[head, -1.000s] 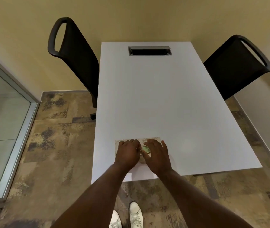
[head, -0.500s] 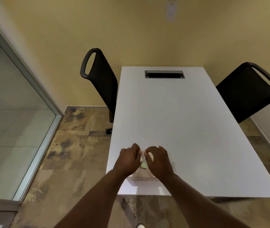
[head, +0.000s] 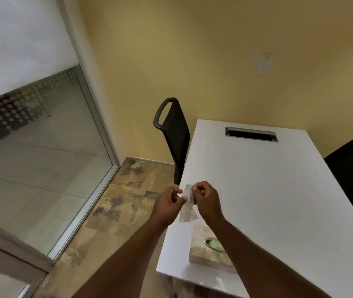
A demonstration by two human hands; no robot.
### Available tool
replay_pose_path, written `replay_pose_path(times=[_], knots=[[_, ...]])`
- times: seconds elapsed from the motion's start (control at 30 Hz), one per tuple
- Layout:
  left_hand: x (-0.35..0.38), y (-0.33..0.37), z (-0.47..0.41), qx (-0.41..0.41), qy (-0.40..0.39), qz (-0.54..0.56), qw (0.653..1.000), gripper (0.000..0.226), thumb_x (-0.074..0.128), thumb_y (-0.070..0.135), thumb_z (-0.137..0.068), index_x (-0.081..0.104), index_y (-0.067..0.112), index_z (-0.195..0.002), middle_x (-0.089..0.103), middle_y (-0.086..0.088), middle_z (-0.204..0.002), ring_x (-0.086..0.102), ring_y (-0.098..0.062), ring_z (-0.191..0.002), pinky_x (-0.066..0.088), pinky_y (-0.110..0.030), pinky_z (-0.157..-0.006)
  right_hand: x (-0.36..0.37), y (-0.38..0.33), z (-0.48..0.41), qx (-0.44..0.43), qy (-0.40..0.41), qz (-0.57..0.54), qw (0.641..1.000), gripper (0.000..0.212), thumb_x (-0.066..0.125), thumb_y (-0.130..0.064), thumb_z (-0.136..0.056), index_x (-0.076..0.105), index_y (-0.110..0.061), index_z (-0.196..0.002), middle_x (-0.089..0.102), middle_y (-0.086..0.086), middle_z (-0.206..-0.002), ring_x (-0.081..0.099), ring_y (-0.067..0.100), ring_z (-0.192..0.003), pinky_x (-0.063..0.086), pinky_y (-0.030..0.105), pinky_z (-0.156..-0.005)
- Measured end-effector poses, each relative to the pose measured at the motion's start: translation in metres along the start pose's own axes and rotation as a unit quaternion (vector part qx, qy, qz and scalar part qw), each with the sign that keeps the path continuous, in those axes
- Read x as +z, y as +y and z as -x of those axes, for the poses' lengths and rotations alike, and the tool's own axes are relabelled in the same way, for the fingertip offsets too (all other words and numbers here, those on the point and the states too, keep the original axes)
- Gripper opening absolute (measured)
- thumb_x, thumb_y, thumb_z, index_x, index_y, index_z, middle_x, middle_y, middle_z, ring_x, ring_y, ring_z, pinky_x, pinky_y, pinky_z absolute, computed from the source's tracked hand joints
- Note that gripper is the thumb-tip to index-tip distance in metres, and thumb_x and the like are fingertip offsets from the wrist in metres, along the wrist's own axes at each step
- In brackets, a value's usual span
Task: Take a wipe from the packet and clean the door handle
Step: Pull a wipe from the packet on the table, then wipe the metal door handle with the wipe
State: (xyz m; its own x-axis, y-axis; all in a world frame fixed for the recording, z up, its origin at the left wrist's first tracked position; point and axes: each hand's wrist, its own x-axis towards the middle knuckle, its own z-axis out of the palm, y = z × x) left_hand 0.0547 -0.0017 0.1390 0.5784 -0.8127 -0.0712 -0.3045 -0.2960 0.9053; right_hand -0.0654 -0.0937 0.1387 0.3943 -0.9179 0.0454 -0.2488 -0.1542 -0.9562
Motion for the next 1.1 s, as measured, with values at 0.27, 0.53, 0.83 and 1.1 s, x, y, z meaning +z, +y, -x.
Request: replay_pose_path(times=[0.27, 0.53, 0.83, 1.1], knots=[[-0.117, 0.003, 0.008, -0.040, 0.136, 0.058, 0.988, 0.013, 0.056, 0.013, -0.101, 0.061, 0.012, -0.088, 0.070, -0.014, -0.091, 0.062, -0.025, -0.082, 0.050, -0.036, -0.074, 0.087, -0.078, -0.013, -0.037, -0.090, -0.038, 0.995, 0.011, 0.058, -0.012, -0.099, 0.063, -0.019, -0.093, 0.067, 0.003, -0.088, 0.064, 0.015, -0.079, 0.051, 0.017, -0.061], [-0.242, -0.006, 0.034, -0.042, 0.268, 0.187, 0.944, 0.016, 0.049, 0.024, -0.080, 0.056, 0.010, -0.083, 0.055, -0.008, -0.079, 0.052, -0.022, -0.078, 0.047, -0.040, -0.074, 0.217, -0.141, 0.011, -0.025, -0.178, -0.105, 0.978, 0.011, 0.058, -0.007, -0.097, 0.067, -0.006, -0.092, 0.068, 0.008, -0.085, 0.060, 0.017, -0.070, 0.048, 0.016, -0.052], [-0.390, -0.057, 0.066, -0.078, 0.392, 0.235, 0.886, 0.011, 0.052, 0.014, -0.098, 0.060, 0.018, -0.091, 0.063, -0.005, -0.089, 0.059, -0.023, -0.081, 0.051, -0.036, -0.073, 0.365, -0.206, 0.067, 0.042, -0.319, -0.174, 0.931, 0.023, 0.055, -0.020, -0.099, 0.066, -0.001, -0.093, 0.063, 0.013, -0.080, 0.058, 0.021, -0.065, 0.045, 0.027, -0.054], [-0.506, -0.102, 0.120, -0.102, 0.488, 0.166, 0.851, 0.009, 0.053, 0.016, -0.103, 0.061, 0.015, -0.098, 0.065, -0.006, -0.091, 0.062, -0.029, -0.087, 0.056, -0.042, -0.084, 0.469, -0.248, 0.128, 0.044, -0.565, -0.198, 0.800, 0.053, 0.082, -0.041, -0.075, 0.076, 0.001, -0.107, 0.076, 0.023, -0.101, 0.072, 0.035, -0.086, 0.057, 0.036, -0.069]])
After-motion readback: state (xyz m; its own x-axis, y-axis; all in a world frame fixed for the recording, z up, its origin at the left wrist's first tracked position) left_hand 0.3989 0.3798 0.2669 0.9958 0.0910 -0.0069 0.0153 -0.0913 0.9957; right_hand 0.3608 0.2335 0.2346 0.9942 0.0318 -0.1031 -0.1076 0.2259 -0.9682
